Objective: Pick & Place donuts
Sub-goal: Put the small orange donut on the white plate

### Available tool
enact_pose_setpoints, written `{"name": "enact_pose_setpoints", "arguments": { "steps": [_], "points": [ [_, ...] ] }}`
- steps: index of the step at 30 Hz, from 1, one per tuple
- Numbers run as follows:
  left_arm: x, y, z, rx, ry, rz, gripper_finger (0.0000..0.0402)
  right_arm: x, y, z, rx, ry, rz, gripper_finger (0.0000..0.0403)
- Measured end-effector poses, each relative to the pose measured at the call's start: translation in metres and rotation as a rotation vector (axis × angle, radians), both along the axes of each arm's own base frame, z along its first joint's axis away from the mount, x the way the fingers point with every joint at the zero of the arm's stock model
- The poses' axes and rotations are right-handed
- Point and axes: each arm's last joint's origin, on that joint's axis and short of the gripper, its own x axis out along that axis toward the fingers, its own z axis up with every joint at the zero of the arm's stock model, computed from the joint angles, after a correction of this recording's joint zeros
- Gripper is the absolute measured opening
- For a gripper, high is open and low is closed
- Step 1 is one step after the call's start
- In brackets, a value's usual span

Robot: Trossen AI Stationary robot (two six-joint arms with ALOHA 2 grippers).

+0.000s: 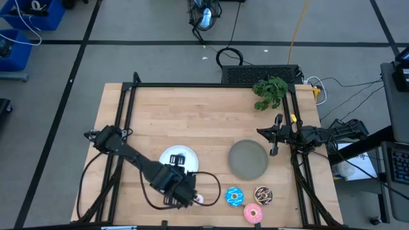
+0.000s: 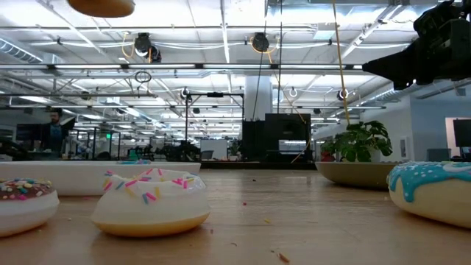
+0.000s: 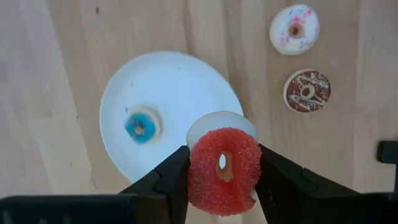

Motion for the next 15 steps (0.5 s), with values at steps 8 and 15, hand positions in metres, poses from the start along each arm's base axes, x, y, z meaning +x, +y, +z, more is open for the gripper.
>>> {"name": "enact_pose_setpoints", "arguments": {
  "steps": [8,15],
  "points": [
    [0.008,0.018,-0.006,0.015,0.054,-0.066,0.0161,0.000,0.000,0.000,0.000,0.000,0.001,0.0000],
    [0.032,0.045,-0.042,-0.052,0.031,-0.088,0.0161,0.000,0.000,0.000,0.028,-0.007,0.002,0.0000]
  ]
}}
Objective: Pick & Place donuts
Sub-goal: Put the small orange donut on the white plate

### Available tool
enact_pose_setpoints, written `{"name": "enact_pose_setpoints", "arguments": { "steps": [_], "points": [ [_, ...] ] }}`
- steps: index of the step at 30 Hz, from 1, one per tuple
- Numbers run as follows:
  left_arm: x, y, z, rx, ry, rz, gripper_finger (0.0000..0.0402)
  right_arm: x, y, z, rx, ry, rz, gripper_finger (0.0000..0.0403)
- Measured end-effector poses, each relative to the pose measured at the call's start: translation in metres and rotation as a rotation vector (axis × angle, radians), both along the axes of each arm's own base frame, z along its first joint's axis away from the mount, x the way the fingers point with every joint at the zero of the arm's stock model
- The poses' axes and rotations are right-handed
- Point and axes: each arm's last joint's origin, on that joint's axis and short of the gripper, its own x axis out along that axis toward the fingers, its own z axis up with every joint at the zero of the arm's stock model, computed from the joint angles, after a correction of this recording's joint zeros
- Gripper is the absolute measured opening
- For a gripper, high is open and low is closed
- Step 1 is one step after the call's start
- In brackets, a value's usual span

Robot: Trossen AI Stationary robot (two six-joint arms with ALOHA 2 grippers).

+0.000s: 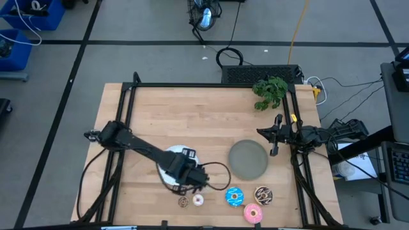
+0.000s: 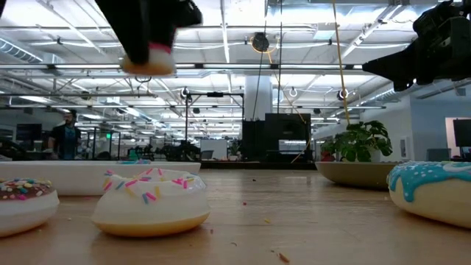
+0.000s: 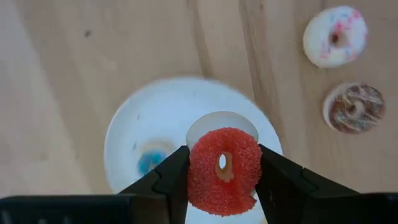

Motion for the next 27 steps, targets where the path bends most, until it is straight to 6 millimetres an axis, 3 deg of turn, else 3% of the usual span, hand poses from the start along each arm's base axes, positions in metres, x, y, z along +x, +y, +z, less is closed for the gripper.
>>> {"name": "enact_pose_setpoints", "arguments": {
  "steps": [7,16,22,27],
  "points": [
    [0.008,0.029,-0.041,-0.039,0.030,0.009,0.0161,0.000,0.000,0.000,-0.007,0.002,0.000,0.0000],
    [0.009,0.046,-0.077,-0.102,0.005,0.008,0.0161,0.000,0.000,0.002,-0.005,-0.019,-0.002,0.0000],
    [0.006,0.053,-0.093,-0.095,-0.001,0.034,0.0161,0.000,0.000,0.002,-0.004,-0.020,-0.002,0.0000],
    [0.006,0.054,-0.094,-0.077,-0.009,0.055,0.0163,0.000,0.000,0.002,-0.004,-0.020,-0.002,0.0000]
  ]
}}
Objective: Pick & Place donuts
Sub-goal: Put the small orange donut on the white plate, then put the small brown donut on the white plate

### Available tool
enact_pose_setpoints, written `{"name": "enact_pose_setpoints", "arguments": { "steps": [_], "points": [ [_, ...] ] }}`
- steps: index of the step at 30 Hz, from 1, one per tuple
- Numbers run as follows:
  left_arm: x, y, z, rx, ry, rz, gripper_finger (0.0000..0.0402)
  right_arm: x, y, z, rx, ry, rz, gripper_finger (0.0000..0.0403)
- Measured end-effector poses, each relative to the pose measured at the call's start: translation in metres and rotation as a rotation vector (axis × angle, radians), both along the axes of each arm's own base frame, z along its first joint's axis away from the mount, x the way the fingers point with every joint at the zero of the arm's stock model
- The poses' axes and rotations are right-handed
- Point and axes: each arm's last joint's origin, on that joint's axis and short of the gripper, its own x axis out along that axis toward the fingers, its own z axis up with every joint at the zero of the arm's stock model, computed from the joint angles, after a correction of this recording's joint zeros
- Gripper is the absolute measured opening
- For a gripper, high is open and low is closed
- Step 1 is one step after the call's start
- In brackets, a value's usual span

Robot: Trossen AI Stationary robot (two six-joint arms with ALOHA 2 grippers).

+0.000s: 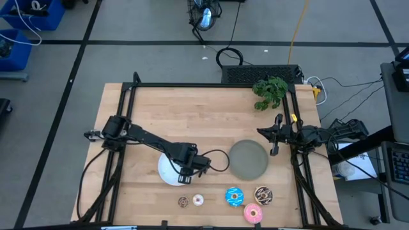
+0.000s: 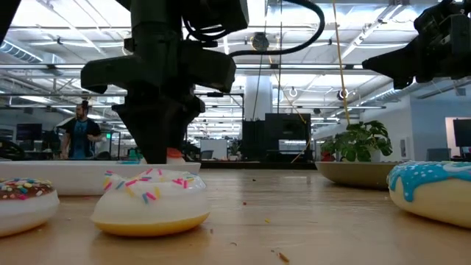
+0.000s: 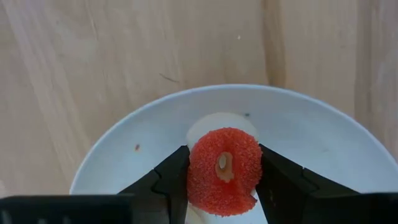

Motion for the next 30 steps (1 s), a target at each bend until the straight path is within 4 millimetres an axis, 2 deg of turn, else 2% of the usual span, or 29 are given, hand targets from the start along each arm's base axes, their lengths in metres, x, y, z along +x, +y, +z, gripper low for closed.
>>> {"name": "enact_pose_setpoints", "arguments": {
  "steps": [4,14,19,23,30],
  "points": [
    [0.000,-0.001,0.000,-0.014,-0.003,0.020,0.0191,0.000,0.000,0.000,0.000,0.000,0.001,0.0000],
    [-0.001,-0.004,0.000,0.008,0.001,-0.008,0.0322,0.000,0.000,0.000,0.000,0.000,0.001,0.0000],
    [-0.001,-0.004,0.002,0.014,0.005,-0.017,0.0354,0.000,0.000,0.000,0.000,0.000,0.001,0.0000],
    [0.007,-0.005,0.028,0.035,-0.006,-0.042,0.0356,0.000,0.000,0.000,0.000,0.000,0.001,0.0000],
    [0.016,-0.021,0.111,0.039,-0.091,0.012,0.0332,0.000,0.000,-0.001,-0.002,0.007,0.002,0.0000]
  ]
}}
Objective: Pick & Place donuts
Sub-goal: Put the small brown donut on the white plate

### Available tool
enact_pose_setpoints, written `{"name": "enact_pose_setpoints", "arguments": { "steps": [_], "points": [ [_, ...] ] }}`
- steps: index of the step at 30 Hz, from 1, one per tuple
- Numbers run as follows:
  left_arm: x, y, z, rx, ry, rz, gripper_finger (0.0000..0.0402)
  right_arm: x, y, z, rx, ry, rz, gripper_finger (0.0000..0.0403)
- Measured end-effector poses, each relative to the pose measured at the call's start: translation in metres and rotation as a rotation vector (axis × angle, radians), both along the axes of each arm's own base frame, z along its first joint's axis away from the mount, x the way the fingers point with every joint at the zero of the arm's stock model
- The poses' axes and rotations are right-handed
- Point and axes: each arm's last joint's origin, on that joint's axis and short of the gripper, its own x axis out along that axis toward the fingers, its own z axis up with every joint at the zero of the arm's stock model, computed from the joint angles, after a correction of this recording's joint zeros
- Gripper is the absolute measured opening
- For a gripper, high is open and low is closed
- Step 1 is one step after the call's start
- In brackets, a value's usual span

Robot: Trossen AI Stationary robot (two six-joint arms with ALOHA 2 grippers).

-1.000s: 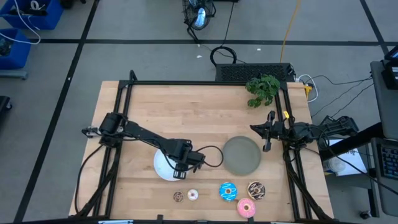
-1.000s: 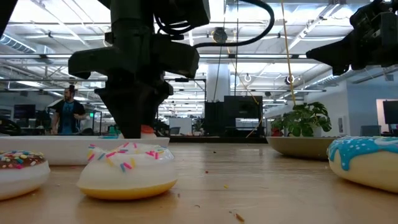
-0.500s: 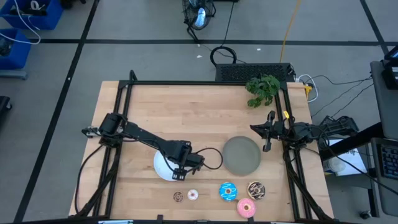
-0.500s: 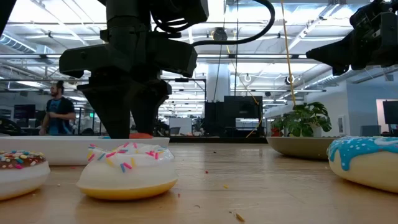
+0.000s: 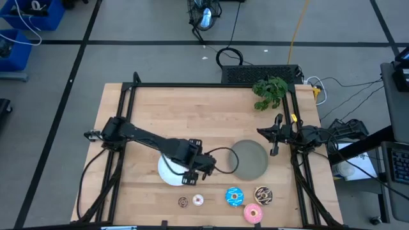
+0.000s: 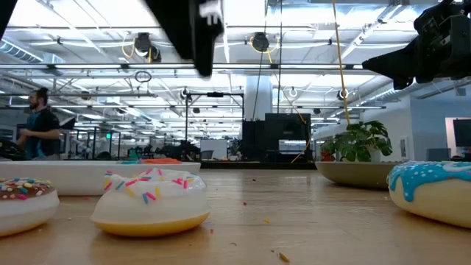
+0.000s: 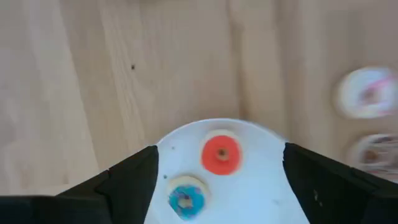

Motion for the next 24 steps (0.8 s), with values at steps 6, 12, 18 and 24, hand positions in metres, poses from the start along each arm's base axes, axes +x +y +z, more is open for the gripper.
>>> {"name": "enact_pose_setpoints", "arguments": {
  "steps": [6,12,18,24],
  "points": [
    [-0.013,-0.030,0.056,-0.069,-0.093,0.065,0.0240,0.000,0.000,0.000,0.000,0.001,-0.001,0.0000],
    [-0.027,-0.051,0.064,-0.129,-0.061,0.156,0.0073,0.000,0.000,0.000,0.000,0.001,-0.001,0.0000],
    [-0.042,-0.078,0.055,-0.146,-0.005,0.066,0.0013,0.000,0.000,0.000,0.000,0.002,-0.002,0.0000],
    [-0.050,-0.098,0.038,-0.129,0.000,-0.059,0.0008,0.000,0.000,0.000,0.000,0.002,-0.002,0.0000]
  ]
}}
